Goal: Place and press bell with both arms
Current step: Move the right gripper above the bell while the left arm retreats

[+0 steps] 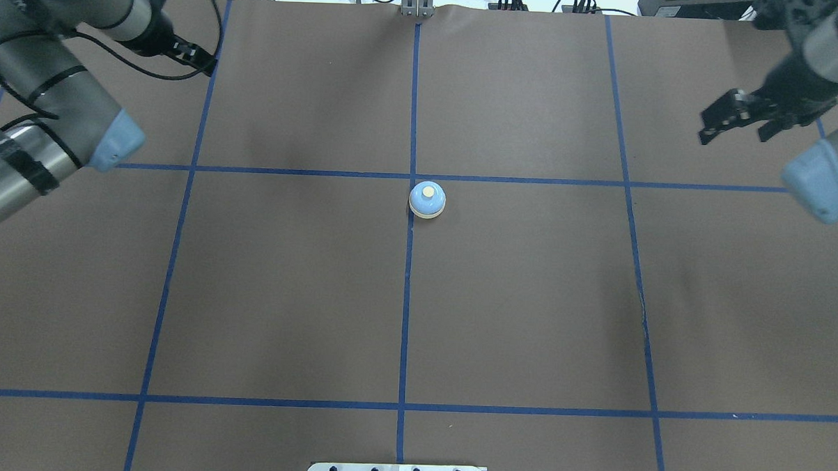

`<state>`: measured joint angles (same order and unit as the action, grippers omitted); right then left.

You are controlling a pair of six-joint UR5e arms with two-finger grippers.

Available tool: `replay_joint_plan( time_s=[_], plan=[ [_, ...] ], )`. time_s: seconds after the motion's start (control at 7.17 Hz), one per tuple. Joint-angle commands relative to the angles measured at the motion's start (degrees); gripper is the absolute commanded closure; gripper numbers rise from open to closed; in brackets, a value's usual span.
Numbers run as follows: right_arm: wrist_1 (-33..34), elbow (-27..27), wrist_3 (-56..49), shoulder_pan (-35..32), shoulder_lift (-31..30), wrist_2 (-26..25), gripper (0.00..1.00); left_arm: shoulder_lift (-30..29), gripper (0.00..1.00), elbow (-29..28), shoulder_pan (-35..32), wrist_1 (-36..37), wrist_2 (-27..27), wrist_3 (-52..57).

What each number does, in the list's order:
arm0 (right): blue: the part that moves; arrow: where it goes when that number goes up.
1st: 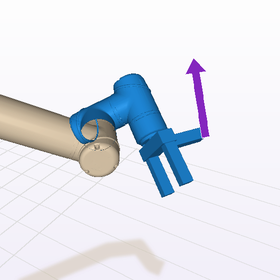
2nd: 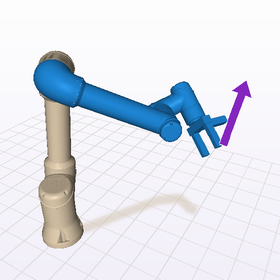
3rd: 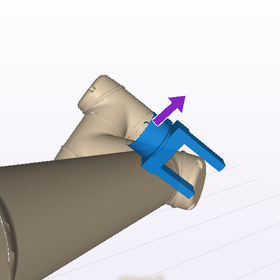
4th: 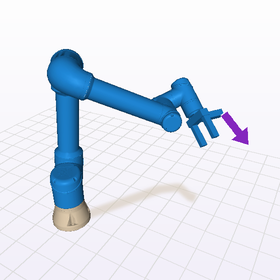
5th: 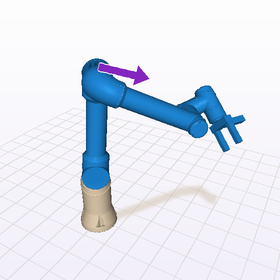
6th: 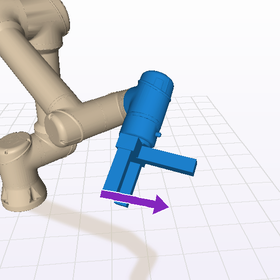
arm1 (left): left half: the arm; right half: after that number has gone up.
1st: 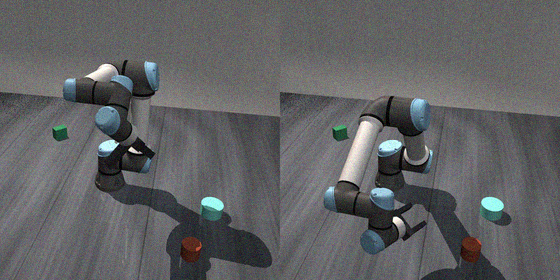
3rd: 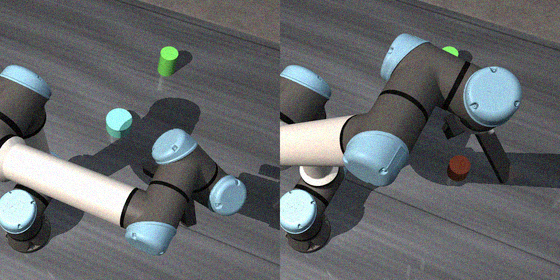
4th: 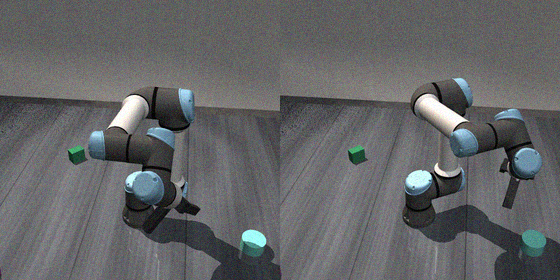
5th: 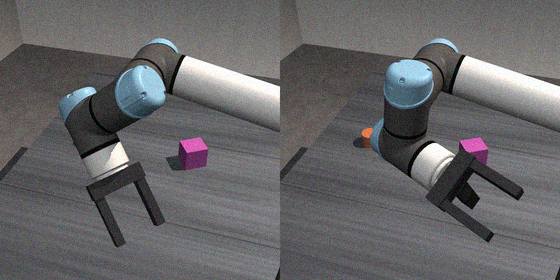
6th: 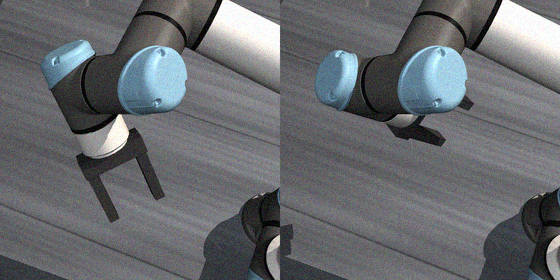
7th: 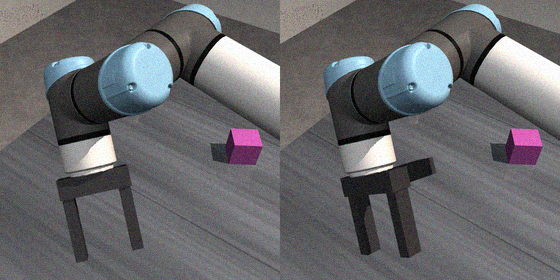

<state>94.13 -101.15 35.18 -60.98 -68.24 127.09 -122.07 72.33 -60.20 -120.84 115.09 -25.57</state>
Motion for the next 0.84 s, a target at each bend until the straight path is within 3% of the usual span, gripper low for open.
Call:
replay_joint_plan(
  time_s=[0.0,0.14,0.28,0.42,0.7],
  plan=[
    [-0.6,1.0,18.6,9.6,8.5,-3.4,0.25,7.4,0.00,4.4,-4.8,0.0,7.1,4.1],
    [-1.5,0.8,24.1,11.7,10.0,-3.3,0.82,10.0,0.00,6.7,-5.1,0.1,7.4,4.1],
    [-1.6,1.0,26.8,13.8,11.3,-3.4,1.00,12.4,0.00,9.1,-5.5,0.6,7.7,4.5],
    [-1.2,1.3,26.9,15.4,12.8,-3.4,1.00,15.3,0.00,11.1,-6.4,0.7,9.0,5.6],
    [-1.3,9.5,26.9,17.7,19.5,-3.5,1.00,19.9,0.00,13.7,-8.9,0.8,9.4,9.4]
  ],
)
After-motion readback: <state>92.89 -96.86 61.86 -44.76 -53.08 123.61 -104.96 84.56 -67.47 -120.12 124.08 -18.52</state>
